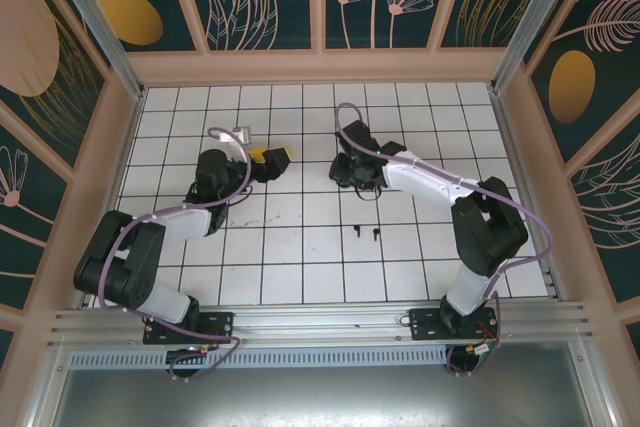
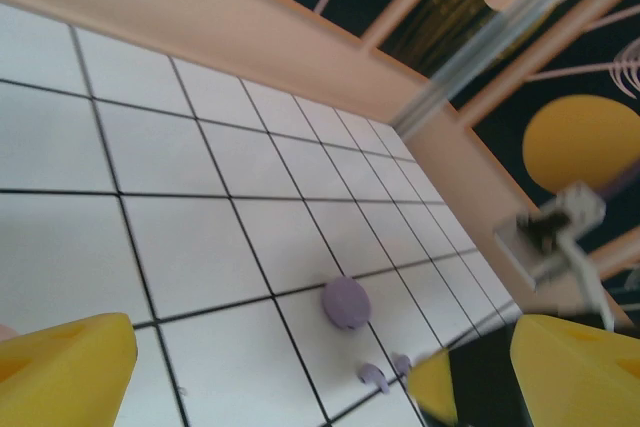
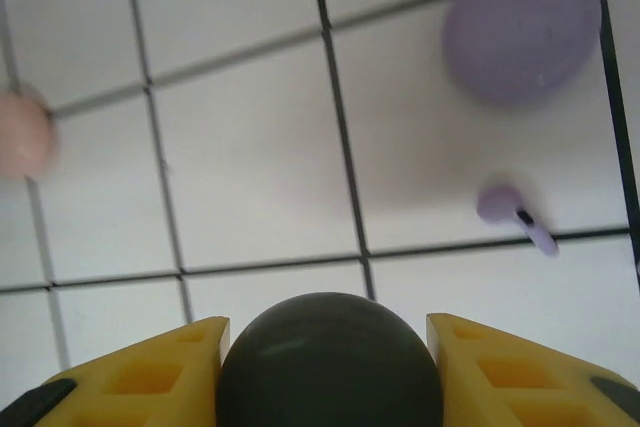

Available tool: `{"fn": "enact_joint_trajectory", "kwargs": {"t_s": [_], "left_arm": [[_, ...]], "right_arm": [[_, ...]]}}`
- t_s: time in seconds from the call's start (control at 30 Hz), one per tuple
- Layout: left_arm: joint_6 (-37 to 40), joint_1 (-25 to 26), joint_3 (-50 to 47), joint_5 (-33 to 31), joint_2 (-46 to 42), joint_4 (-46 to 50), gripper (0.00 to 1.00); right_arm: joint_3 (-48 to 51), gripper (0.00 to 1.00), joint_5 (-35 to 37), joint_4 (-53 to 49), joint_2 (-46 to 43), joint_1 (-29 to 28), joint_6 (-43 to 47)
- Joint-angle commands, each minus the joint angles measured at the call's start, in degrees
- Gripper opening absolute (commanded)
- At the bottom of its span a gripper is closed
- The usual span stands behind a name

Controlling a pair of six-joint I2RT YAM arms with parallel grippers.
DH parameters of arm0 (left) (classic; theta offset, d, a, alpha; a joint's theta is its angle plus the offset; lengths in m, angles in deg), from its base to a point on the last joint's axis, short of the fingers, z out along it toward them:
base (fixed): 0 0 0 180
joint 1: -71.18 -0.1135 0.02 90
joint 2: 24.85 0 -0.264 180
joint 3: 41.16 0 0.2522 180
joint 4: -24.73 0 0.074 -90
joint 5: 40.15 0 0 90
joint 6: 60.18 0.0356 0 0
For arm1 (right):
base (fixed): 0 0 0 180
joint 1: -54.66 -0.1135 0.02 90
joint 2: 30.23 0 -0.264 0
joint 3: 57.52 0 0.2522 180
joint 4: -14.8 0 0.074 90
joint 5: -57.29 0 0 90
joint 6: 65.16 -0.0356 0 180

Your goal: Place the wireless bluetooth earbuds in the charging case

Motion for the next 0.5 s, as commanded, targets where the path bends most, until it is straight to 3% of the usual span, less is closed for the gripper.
{"fn": "enact_joint_trajectory", "kwargs": {"t_s": [0.0, 0.17, 0.47], "left_arm": [[-2.16, 1.95, -1.24, 4.05, 2.7, -11.75, 0.96], [-4.49, 3.89, -1.82, 5.34, 7.96, -20.82, 0.91], [-10.36, 5.47, -0.65, 4.02, 17.44, -34.4, 0.68]], "right_arm": [[-4.29, 0.34, -3.22, 1.95, -1.11, 2.16, -3.67], [-9.21, 0.34, -6.37, 4.02, 1.28, 3.59, -7.86], [-12.13, 0.33, -9.72, 8.12, 4.17, 3.19, -15.69]]}}
